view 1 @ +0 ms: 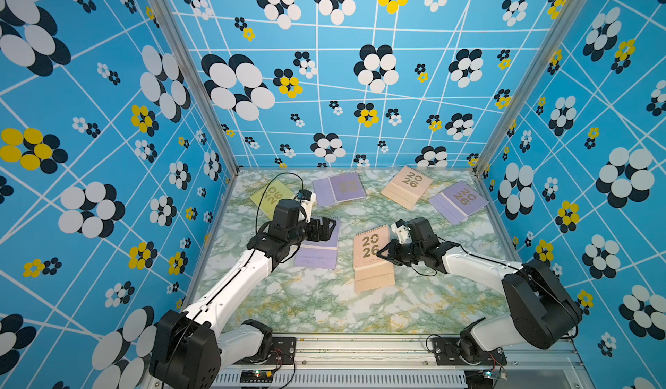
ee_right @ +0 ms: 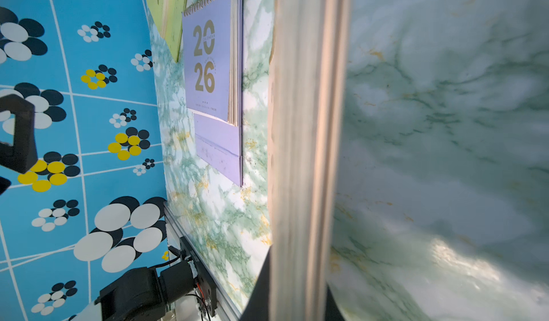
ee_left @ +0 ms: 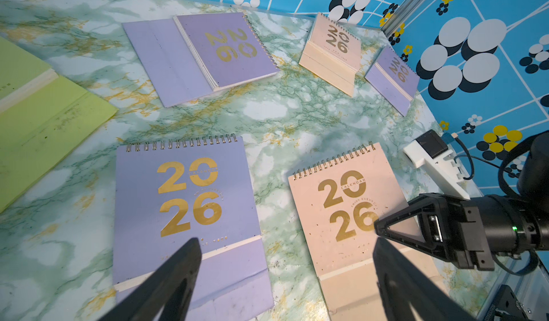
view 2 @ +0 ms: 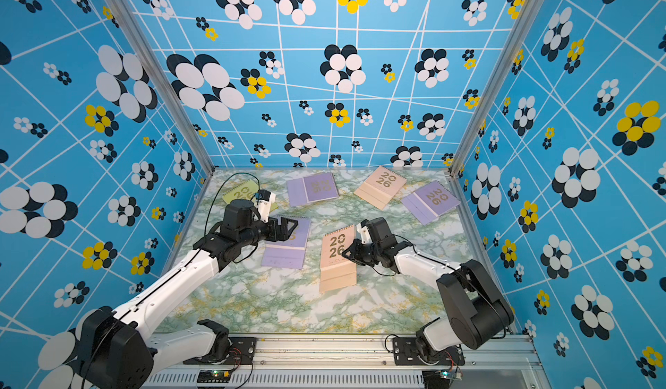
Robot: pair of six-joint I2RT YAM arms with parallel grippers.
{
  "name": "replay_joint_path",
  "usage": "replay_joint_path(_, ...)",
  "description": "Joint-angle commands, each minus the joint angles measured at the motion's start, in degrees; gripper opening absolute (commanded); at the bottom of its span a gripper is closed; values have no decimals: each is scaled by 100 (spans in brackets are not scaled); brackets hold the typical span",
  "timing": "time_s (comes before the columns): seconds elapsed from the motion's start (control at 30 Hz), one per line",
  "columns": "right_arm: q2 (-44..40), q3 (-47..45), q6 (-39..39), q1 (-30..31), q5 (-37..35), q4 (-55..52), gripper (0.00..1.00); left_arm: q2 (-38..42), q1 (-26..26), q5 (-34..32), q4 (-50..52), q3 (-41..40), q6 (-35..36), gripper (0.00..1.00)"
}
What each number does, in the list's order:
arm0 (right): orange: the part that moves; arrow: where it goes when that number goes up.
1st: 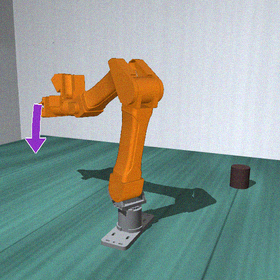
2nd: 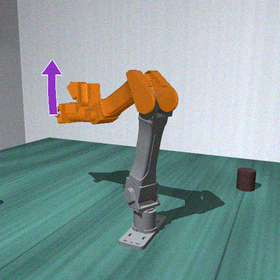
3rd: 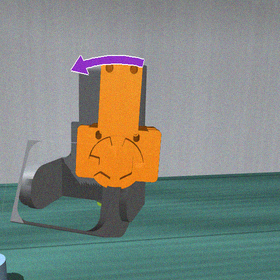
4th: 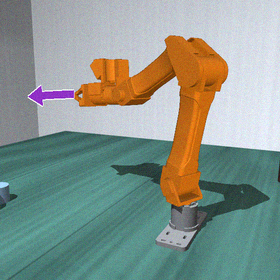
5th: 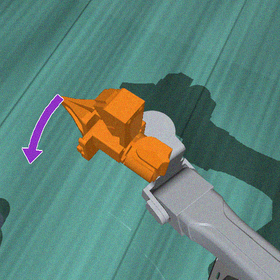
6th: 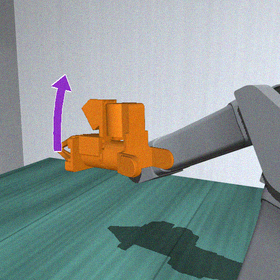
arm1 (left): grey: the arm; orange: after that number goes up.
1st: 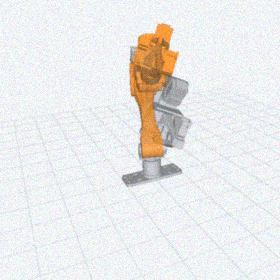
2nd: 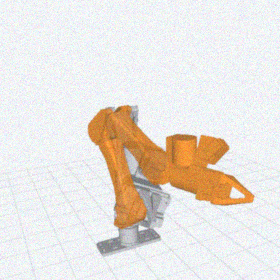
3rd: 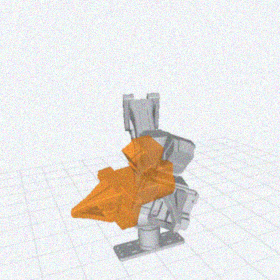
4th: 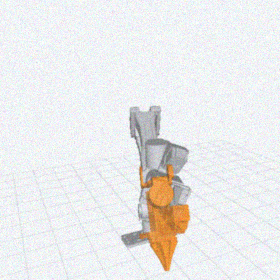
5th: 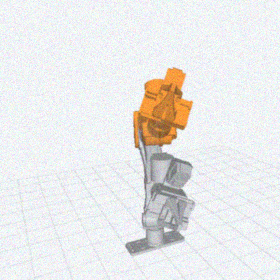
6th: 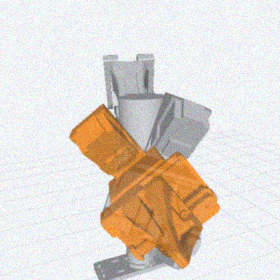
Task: Stack the calendars
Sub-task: Place the calendar at the center of the board.
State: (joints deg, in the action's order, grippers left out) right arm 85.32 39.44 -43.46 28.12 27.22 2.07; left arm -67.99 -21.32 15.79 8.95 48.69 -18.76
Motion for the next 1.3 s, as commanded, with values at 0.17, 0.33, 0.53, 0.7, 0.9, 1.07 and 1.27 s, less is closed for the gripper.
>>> replay_joint_path(0.17, 379, -291, -61, 0, -1109, -637, 18, 27, 80, -28, 19, -87, 112, 92)
replay_joint_path(0.33, 416, -257, 39, 1, -1162, -844, 26, 40, 88, -48, 28, -90, 127, 92)
replay_joint_path(0.53, 594, -109, 75, 1, -1226, -1042, 30, 57, 114, -51, 45, -90, 134, 93)
replay_joint_path(0.7, 607, 11, 155, 3, -1417, -1369, 34, 80, 122, -59, 46, -103, 125, 92)
replay_joint_path(0.9, 608, 182, 324, 1, -1601, -1689, 37, 84, 126, -67, 38, -105, 110, 92)
replay_joint_path(1.07, 624, 266, 389, 1, -1723, -1874, 39, 110, 132, -98, 67, -105, 133, 93)
replay_joint_path(1.27, 686, 354, 467, 1, -1863, -2085, 45, 149, 155, -137, 79, -131, 138, 93)
